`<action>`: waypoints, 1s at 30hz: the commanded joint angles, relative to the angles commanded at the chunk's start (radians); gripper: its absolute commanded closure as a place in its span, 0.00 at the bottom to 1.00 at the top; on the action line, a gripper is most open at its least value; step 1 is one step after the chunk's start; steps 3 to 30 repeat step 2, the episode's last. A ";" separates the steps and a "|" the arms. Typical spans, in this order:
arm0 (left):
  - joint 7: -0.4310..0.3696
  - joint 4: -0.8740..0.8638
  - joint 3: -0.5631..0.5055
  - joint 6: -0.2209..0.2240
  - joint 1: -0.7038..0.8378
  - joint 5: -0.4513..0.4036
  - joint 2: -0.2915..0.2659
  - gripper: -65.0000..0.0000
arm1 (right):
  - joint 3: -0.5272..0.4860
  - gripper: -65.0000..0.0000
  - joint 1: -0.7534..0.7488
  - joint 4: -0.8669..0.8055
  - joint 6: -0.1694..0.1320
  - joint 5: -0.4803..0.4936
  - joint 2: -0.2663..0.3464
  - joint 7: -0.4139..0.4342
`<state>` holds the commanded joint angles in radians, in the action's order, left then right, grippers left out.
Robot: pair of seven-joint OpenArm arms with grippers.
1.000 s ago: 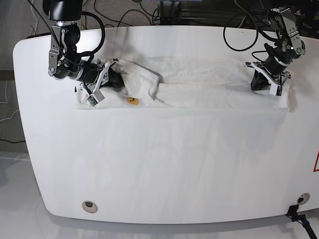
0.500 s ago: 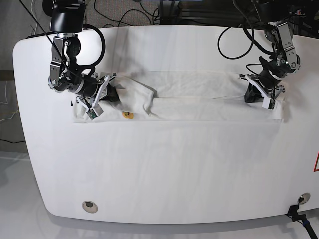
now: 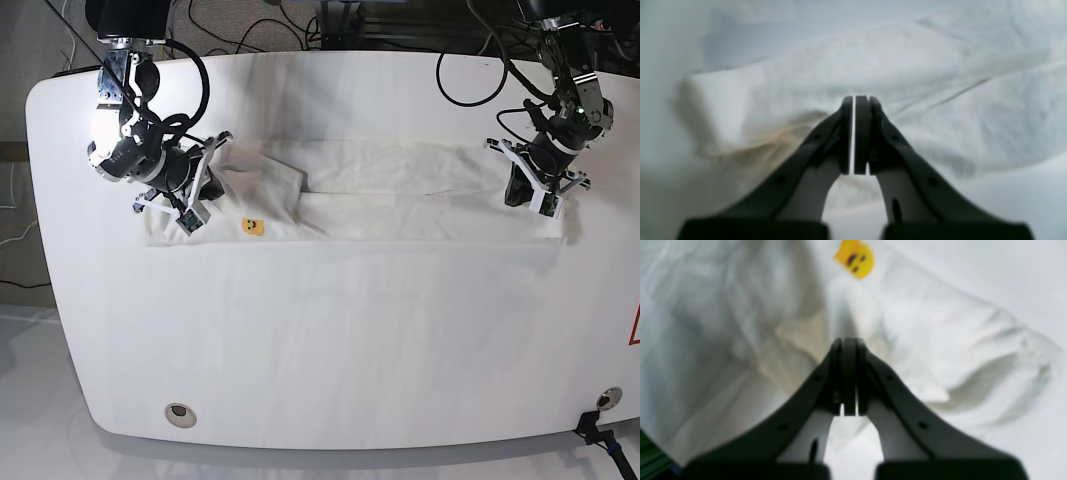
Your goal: Fold the T-shirt properly
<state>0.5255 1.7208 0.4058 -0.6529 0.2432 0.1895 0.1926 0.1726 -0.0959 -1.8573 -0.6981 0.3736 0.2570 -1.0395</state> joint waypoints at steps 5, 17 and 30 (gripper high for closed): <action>0.000 0.029 0.000 0.000 0.020 0.000 0.000 1.00 | 0.000 1.00 -0.025 -0.028 0.000 -0.002 -0.002 0.000; 0.000 0.029 0.000 0.000 0.020 0.000 0.000 1.00 | 0.000 1.00 -0.025 -0.028 0.000 -0.002 -0.002 0.000; 0.000 0.029 0.000 0.000 0.020 0.000 0.000 1.00 | 0.000 1.00 -0.025 -0.028 0.000 -0.002 -0.002 0.000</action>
